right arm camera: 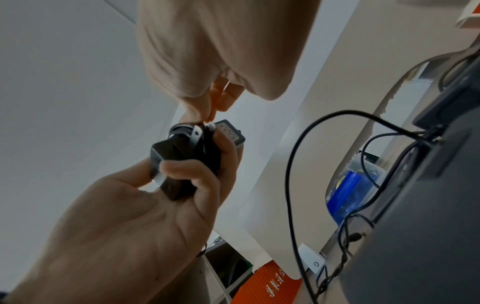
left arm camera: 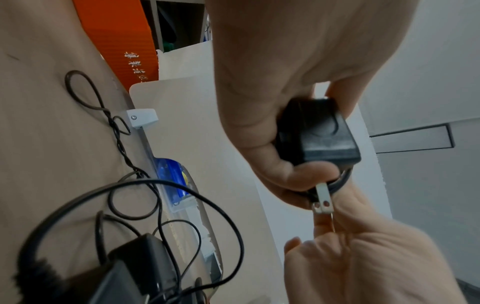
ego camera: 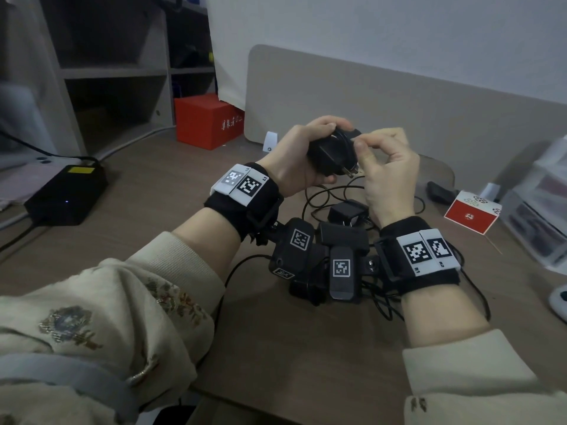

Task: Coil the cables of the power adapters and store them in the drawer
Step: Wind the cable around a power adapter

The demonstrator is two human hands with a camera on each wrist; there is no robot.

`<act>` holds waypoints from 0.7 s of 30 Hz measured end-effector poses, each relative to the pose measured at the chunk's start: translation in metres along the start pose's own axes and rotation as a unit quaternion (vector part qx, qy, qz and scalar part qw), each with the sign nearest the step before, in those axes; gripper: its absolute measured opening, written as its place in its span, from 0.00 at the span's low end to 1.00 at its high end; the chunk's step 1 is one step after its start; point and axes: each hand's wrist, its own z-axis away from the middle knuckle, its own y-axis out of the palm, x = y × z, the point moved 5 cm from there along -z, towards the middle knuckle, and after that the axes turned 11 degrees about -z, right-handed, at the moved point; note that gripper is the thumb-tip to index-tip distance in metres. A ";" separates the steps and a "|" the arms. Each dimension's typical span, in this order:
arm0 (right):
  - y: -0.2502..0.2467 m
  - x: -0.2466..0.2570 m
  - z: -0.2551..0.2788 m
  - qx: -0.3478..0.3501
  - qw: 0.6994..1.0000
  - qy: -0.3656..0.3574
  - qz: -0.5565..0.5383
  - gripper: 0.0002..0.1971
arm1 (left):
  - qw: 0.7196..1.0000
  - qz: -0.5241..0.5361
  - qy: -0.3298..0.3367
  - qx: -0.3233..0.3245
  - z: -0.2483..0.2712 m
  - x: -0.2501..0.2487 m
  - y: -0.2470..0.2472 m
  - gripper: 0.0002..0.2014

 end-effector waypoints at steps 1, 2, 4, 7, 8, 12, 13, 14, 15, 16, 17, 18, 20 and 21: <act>0.000 0.002 0.000 0.002 1.000 -0.001 -0.007 0.08 | 1.000 0.006 -0.004 0.001 0.000 0.000 0.000 0.13; 0.001 0.003 0.000 0.004 1.000 -0.003 -0.012 0.07 | 1.000 0.011 -0.007 0.003 0.001 0.000 0.001 0.13; 0.001 0.005 -0.001 0.004 1.000 -0.003 -0.017 0.08 | 1.000 0.010 -0.011 0.003 0.002 -0.001 0.001 0.13; -0.001 0.003 -0.001 0.002 1.000 0.004 -0.025 0.08 | 1.000 0.006 -0.019 0.010 0.002 -0.001 0.001 0.13; -0.001 0.002 0.000 0.003 1.000 0.008 -0.025 0.09 | 1.000 0.006 -0.021 0.012 0.002 -0.001 0.001 0.13; 0.000 -0.001 0.001 -0.019 1.000 0.010 -0.021 0.08 | 1.000 -0.014 0.001 -0.001 -0.001 0.000 0.000 0.14; 0.000 -0.002 0.001 -0.030 0.999 0.010 -0.015 0.08 | 0.999 -0.029 0.012 -0.012 -0.002 0.000 0.000 0.13; 0.000 -0.004 0.001 -0.042 0.999 0.013 -0.004 0.07 | 0.998 -0.049 0.025 -0.025 -0.004 -0.001 0.000 0.13; 0.000 -0.006 0.001 -0.055 0.998 0.019 0.011 0.06 | 0.996 -0.071 0.037 -0.039 -0.005 -0.002 -0.001 0.13; 0.000 -0.008 0.001 -0.066 0.997 0.027 0.027 0.04 | 0.993 -0.091 0.049 -0.053 -0.006 -0.003 -0.002 0.13; 0.000 -0.009 0.001 -0.073 0.996 0.035 0.038 0.03 | 0.990 -0.107 0.059 -0.066 -0.006 -0.005 -0.003 0.13; 0.001 -0.009 0.001 -0.074 0.995 0.038 0.047 0.02 | 0.988 -0.118 0.068 -0.075 -0.006 -0.006 -0.005 0.13; 0.004 -0.004 0.002 -0.059 0.996 0.020 0.071 0.06 | 0.984 -0.135 0.082 -0.085 -0.005 -0.008 -0.006 0.12; 0.006 0.000 0.003 -0.045 0.995 0.008 0.084 0.08 | 0.981 -0.147 0.087 -0.087 -0.005 -0.009 -0.006 0.12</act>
